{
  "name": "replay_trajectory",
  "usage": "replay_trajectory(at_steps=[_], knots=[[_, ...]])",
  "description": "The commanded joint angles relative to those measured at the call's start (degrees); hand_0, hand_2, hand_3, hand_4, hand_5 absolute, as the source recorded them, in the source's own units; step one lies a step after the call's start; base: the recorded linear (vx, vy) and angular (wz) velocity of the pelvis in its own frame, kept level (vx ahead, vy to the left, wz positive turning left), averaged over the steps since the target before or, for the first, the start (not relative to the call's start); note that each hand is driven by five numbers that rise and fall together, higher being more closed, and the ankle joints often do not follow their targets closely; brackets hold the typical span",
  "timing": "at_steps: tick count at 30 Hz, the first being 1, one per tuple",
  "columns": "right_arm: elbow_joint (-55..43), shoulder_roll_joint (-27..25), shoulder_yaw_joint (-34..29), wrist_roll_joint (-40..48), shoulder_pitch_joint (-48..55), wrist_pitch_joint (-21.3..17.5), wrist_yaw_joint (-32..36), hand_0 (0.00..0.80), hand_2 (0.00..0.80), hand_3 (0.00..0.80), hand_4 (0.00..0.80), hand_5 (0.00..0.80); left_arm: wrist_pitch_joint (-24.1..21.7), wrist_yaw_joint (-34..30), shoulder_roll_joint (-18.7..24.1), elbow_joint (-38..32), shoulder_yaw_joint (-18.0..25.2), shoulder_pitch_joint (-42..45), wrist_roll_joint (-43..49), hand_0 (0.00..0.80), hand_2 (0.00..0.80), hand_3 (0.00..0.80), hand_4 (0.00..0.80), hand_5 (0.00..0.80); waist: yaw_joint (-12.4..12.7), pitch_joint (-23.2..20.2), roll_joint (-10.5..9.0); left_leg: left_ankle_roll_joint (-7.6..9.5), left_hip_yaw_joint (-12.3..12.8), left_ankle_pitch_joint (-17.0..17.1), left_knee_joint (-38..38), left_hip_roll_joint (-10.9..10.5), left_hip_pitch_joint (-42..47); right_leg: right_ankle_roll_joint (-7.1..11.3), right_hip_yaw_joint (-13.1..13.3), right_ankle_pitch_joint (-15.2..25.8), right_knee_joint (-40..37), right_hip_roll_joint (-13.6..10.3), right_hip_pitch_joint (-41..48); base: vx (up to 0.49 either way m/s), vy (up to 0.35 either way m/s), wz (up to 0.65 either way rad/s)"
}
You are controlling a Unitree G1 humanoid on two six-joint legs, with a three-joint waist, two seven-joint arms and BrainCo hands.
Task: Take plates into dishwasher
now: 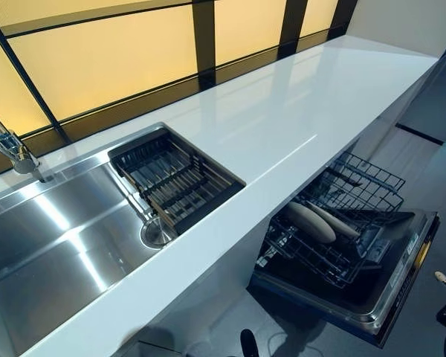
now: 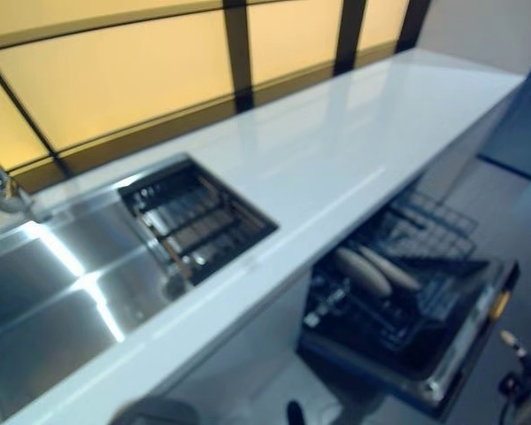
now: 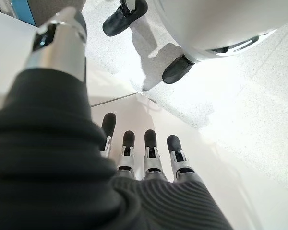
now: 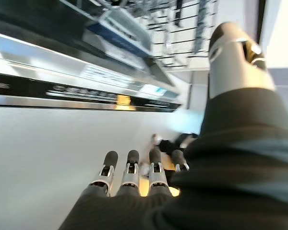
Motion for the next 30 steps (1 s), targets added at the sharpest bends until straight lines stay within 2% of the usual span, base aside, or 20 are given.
replay_trajectory(at_steps=[1,6,11,18,30], knots=[[3.1,-1.0,-0.5,2.9,-5.4,-2.8,2.4,0.000,0.000,0.000,0.000,0.000,-3.6,2.5,5.6,-0.4,2.4,-9.4,-1.4,0.000,0.000,0.000,0.000,0.000,2.4,2.2,0.97,1.65,-5.0,-1.0,5.9,0.9,-6.2,0.98,-0.9,-6.1,9.2,-1.3,0.8,-0.025,-0.037,0.06],[7.8,1.9,0.5,9.5,-6.2,-2.0,9.2,0.000,0.000,0.000,0.000,0.000,-3.1,2.3,5.8,-0.8,1.9,-10.9,-1.3,0.000,0.000,0.000,0.000,0.000,2.8,3.3,1.74,1.48,-5.6,-0.5,6.5,0.8,-7.3,0.58,-1.6,-6.2,9.4,-1.3,0.5,-0.048,-0.062,0.12],[12.5,3.9,3.1,11.7,-8.0,-2.3,13.9,0.000,0.000,0.000,0.000,0.000,-2.7,2.1,6.2,-0.6,1.5,-13.0,-1.1,0.000,0.000,0.000,0.000,0.000,3.4,4.1,2.20,1.16,-5.9,0.1,6.7,0.9,-8.5,0.33,-2.5,-6.0,9.3,-1.2,-0.3,-0.069,-0.065,0.03],[18.1,5.9,6.9,12.9,-11.1,-3.7,16.9,0.000,0.000,0.000,0.000,0.000,-2.9,1.7,6.6,-1.1,0.4,-15.7,-1.3,0.000,0.000,0.000,0.000,0.000,4.4,5.5,2.78,0.80,-6.7,1.2,6.9,1.0,-10.7,0.06,-3.1,-5.5,9.0,-1.0,-1.6,-0.072,-0.055,0.01],[21.5,8.0,11.7,14.9,-16.7,-4.4,21.6,0.000,0.000,0.000,0.000,0.000,-1.9,1.1,6.4,-1.8,-1.3,-18.9,-1.7,0.000,0.000,0.000,0.000,0.000,5.9,6.4,3.70,0.38,-8.5,2.7,6.0,0.8,-12.5,-0.13,-4.4,-5.1,8.9,-1.1,-3.0,-0.054,-0.014,0.03]])
